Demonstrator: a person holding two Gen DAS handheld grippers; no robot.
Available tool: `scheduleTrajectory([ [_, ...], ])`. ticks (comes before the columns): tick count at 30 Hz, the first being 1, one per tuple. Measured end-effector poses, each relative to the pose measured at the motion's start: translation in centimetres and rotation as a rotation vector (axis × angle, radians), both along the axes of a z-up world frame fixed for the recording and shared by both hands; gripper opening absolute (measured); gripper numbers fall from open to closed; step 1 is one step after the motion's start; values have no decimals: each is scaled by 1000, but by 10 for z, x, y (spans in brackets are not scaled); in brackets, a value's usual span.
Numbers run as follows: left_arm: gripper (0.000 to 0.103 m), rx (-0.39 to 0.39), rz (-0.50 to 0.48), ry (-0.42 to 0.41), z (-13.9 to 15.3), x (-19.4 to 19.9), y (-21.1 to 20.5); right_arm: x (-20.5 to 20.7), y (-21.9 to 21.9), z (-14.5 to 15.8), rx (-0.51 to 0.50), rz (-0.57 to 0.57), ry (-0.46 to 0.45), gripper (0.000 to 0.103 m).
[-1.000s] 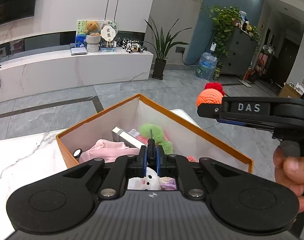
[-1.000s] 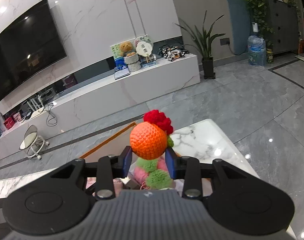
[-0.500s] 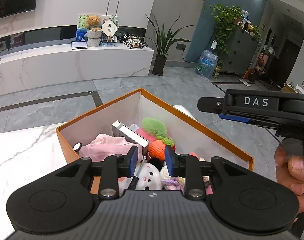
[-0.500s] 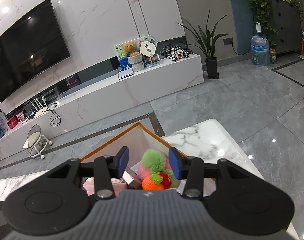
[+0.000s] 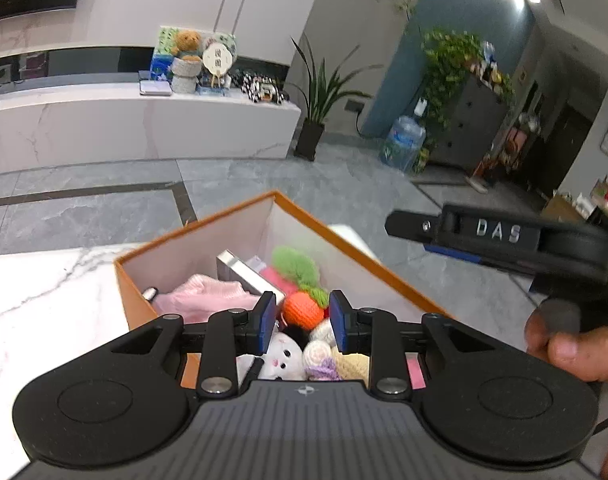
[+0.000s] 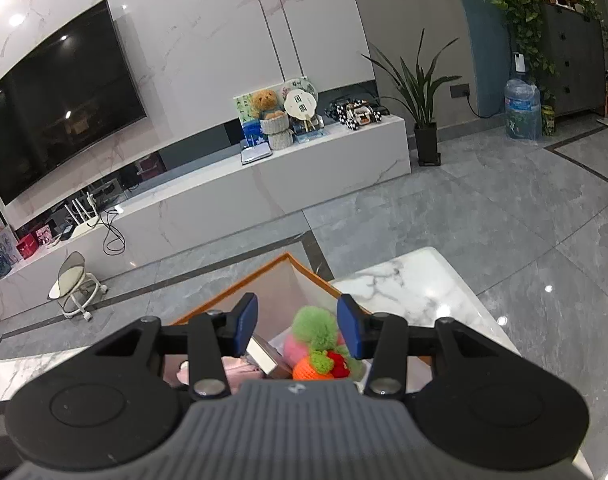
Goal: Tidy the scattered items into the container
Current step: 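Withdraw both open tools from the box back over the table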
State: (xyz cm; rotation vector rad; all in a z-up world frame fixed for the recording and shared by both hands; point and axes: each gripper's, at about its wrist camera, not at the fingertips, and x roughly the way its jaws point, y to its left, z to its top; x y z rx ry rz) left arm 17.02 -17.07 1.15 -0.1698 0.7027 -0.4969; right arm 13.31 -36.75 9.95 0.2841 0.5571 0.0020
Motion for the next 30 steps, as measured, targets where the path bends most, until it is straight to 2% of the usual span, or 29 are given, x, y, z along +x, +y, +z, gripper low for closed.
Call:
scheduleTrajectory([
  [17, 33, -78, 189, -51, 42, -30, 128, -7, 53, 13, -60, 74, -32, 48],
  [30, 33, -114, 244, -102, 69, -47, 176, -9, 109, 18, -104, 157, -51, 48],
])
